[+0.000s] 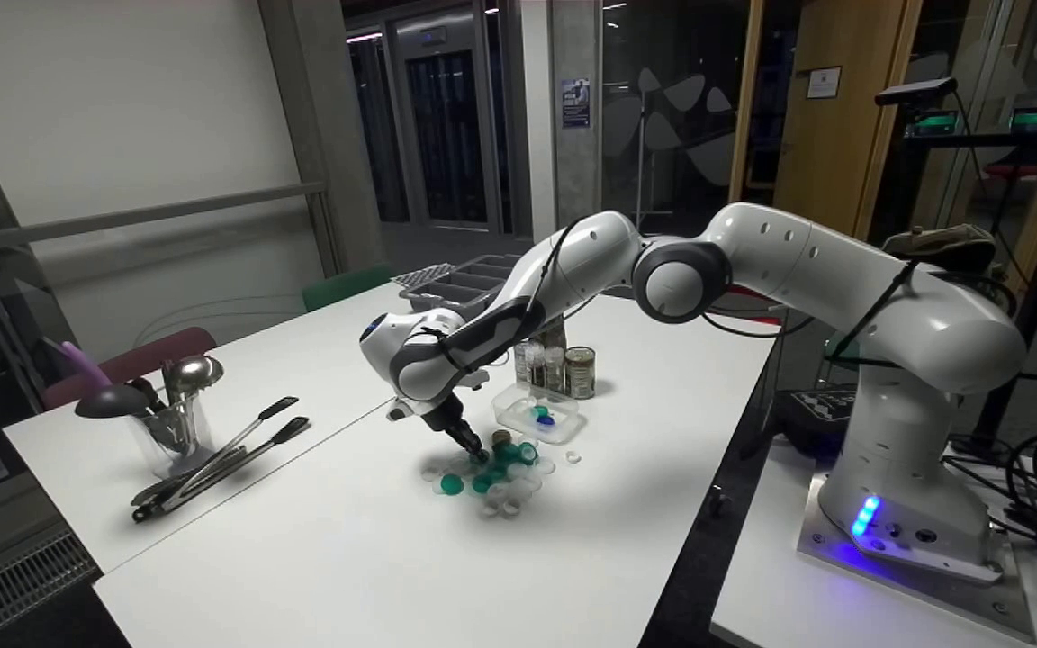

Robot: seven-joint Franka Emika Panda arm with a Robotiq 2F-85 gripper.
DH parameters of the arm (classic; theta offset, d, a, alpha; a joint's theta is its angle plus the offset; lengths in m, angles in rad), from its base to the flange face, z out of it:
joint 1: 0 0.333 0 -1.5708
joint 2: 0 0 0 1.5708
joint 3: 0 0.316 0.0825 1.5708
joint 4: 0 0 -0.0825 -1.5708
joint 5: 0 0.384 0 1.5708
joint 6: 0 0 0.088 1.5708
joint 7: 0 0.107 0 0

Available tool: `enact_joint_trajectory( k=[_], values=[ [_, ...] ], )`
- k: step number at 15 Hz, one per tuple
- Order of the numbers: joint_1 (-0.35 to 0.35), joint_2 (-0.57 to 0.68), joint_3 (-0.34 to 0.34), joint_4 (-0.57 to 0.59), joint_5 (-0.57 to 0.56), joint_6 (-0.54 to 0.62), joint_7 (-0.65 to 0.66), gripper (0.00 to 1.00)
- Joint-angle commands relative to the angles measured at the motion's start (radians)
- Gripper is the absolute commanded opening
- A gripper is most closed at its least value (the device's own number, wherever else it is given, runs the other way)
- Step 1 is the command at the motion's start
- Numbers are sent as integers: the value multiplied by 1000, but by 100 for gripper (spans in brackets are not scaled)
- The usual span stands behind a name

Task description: Put one of the blue brackets in the container

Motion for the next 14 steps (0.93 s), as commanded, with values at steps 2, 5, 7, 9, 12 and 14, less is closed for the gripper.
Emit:
enact_joint_trajectory(
  k=[2,5,7,9,12,14],
  values=[
    [14,-57,-9,-58,-10,-11,55,0],
    [25,-70,-12,-65,-14,-16,89,0],
    [31,-93,-15,-87,-17,-7,126,0],
    [31,-125,-16,-117,-18,12,163,0],
    [12,-184,-13,-186,-10,51,211,0],
    [-6,-232,-13,-254,-8,100,229,0]
  ],
)
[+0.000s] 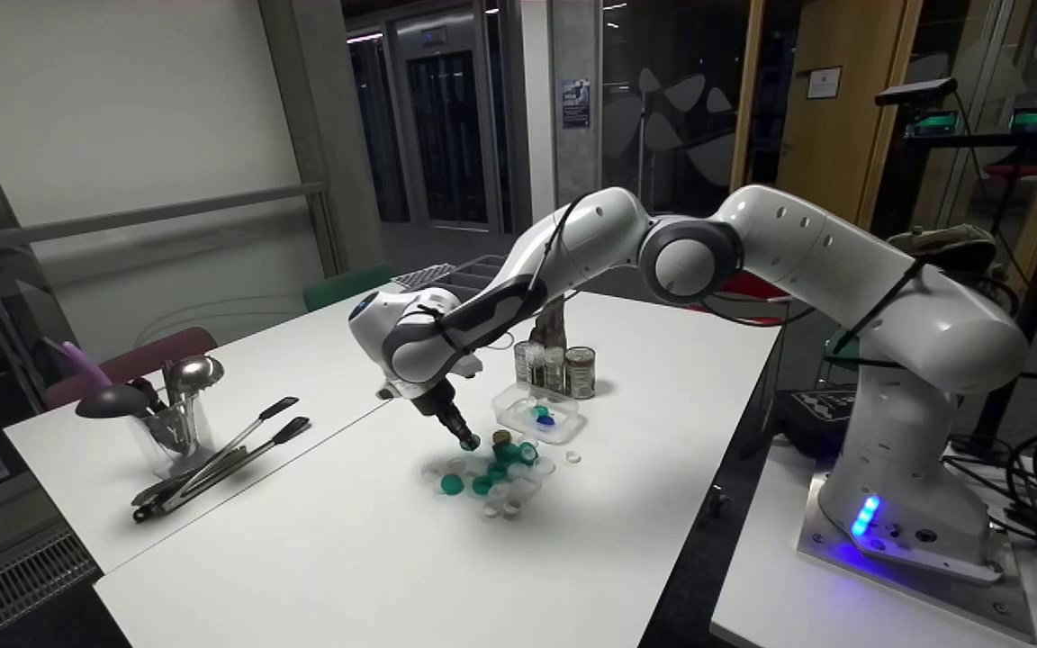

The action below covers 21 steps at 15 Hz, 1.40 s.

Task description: Put one of the blue brackets in the container

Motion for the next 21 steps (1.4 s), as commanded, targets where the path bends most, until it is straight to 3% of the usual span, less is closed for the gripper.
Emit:
enact_joint_trajectory(
  k=[1,8,9,14,17,21],
  values=[
    [-37,-153,-6,-225,-10,126,50,0],
    [34,-290,31,-484,-13,404,281,0],
    [-6,-303,19,-525,-19,461,267,0],
    [4,-389,-17,-729,-52,687,309,0],
    [-13,-454,-37,-853,-70,771,314,0],
    [-10,-576,-41,-1024,-87,800,337,0]
  ],
)
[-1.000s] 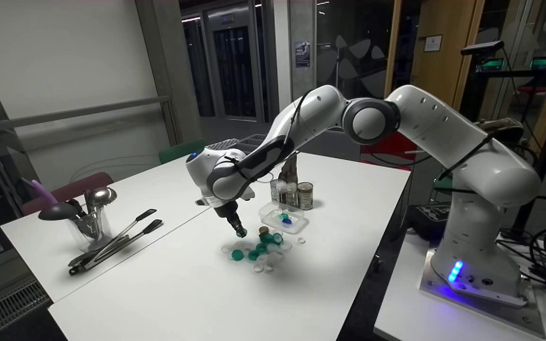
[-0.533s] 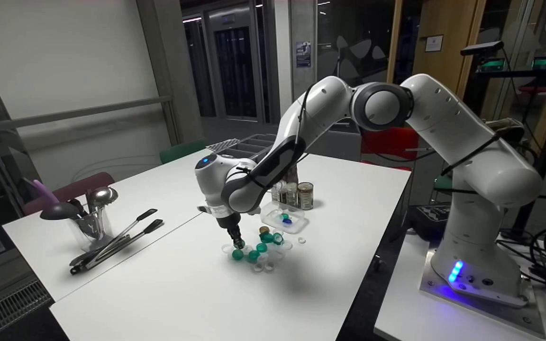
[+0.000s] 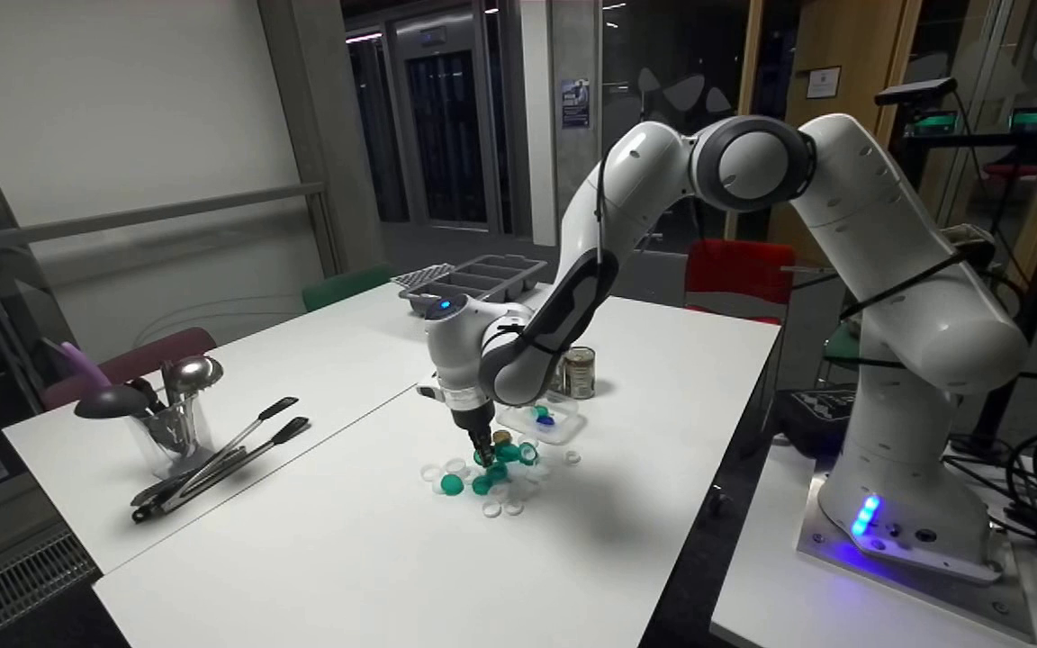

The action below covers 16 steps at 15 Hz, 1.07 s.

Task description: Put one of the blue brackets in the container

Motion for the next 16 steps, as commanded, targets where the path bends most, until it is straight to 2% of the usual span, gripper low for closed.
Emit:
enact_joint_trajectory(
  k=[1,5,8,16],
  values=[
    [1,-190,4,-235,-46,41,61,0],
    [0,-352,25,-418,-71,41,94,0],
    [-11,-434,51,-501,-74,34,78,0],
    [-11,-559,87,-602,-93,-23,92,0]
  ],
)
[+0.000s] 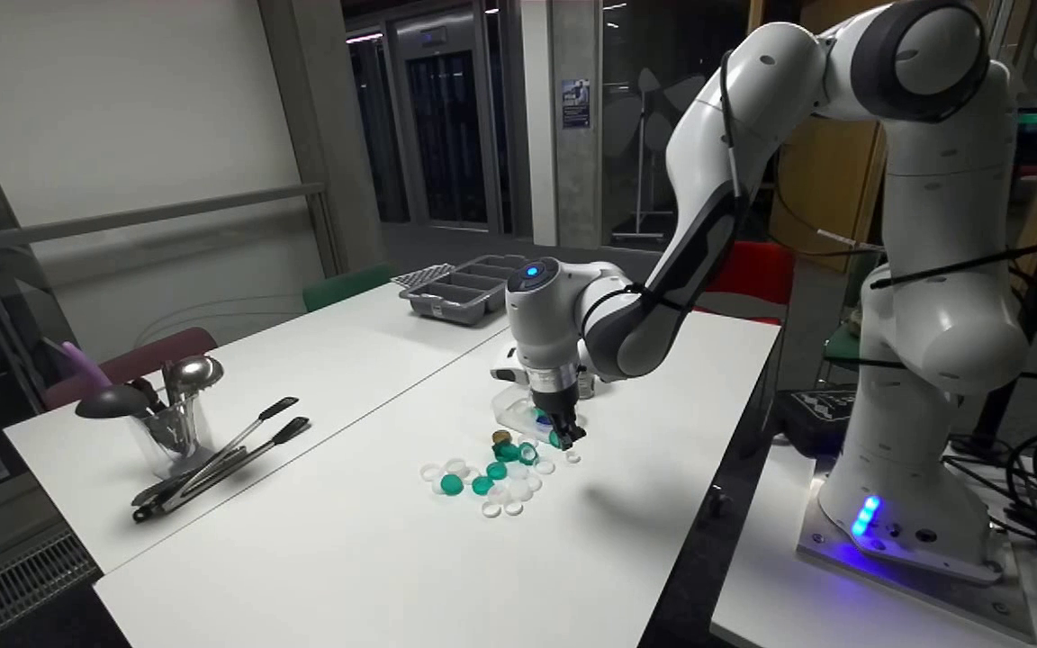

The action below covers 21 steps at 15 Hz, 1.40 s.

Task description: Put one of the blue brackets in the container

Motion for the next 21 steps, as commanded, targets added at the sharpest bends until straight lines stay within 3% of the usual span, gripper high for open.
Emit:
enact_joint_trajectory(
  k=[1,21],
  values=[
    [-18,-82,18,-68,-38,-25,30,0],
    [-27,-49,20,-46,-33,-27,21,0]
  ],
)
